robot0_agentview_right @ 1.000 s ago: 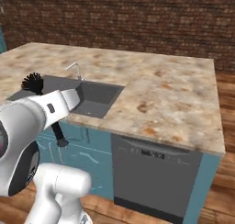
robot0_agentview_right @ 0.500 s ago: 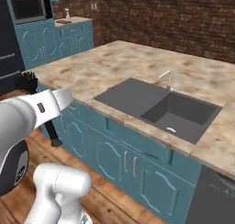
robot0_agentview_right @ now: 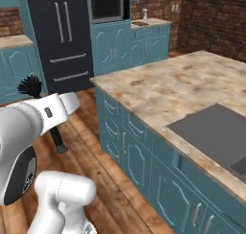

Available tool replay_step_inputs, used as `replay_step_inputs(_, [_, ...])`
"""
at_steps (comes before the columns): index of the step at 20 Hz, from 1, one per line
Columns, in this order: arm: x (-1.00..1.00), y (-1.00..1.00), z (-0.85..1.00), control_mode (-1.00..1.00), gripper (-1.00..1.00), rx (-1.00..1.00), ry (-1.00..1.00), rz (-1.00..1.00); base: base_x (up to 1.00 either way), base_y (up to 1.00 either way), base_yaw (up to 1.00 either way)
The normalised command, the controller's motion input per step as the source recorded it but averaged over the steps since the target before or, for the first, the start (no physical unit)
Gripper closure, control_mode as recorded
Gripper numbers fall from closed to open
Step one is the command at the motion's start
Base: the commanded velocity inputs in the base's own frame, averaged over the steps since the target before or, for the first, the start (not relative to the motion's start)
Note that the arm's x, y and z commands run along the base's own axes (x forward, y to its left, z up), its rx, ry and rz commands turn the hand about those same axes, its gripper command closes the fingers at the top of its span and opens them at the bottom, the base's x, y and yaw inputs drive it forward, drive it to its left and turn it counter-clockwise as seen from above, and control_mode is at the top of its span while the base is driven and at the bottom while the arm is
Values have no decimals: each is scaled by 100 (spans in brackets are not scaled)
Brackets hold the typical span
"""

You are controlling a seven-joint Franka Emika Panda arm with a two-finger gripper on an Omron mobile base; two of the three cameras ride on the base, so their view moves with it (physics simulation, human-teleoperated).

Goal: Grab the spray bottle from the cabinet, then place it next to the cutting board for sanitizing. Then grab the dish brush from the countertop next to the sink and place it next to the cutting board.

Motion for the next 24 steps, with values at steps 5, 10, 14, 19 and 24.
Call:
replay_step_inputs(5, [0,0,0,100,100,0,0,0,100,100,8])
replay_step_inputs(10, [0,0,0,100,100,0,0,0,100,100,21])
replay_step_inputs(14, [0,0,0,100,100,0,0,0,100,100,28])
replay_step_inputs(19, [0,0,0,100,100,0,0,0,100,82,44])
replay_step_inputs(24, [0,0,0,100,100,0,0,0,100,69,28])
